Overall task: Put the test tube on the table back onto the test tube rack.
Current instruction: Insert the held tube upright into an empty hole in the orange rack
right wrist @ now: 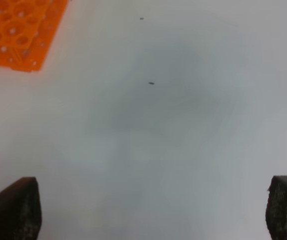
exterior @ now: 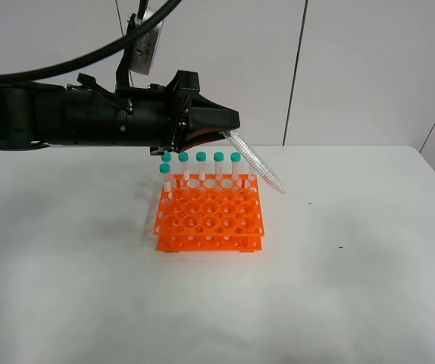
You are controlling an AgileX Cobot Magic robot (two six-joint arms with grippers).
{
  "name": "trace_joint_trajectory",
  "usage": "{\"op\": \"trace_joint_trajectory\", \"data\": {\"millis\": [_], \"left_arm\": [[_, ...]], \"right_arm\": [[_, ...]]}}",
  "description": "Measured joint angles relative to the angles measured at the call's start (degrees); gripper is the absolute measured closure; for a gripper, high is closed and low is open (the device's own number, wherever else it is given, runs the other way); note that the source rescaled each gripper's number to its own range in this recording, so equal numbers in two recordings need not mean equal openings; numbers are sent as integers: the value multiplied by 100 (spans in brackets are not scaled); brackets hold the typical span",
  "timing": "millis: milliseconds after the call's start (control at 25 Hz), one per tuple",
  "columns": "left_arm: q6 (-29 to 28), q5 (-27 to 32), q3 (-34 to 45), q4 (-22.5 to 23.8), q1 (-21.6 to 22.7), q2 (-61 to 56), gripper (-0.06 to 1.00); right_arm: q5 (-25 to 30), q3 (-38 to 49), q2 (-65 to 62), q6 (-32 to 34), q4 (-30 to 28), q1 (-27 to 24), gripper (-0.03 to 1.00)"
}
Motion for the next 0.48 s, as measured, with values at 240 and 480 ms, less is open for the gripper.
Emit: {"op": "trace_joint_trajectory", "data": {"millis": [240,480], "left_arm": [[0,5,0,0,0,0,94],[0,5,0,0,0,0,94]], "right_arm": [[0,0,-716,0,22,0,-3],[6,0,-948,13,33,-80,-3]]}}
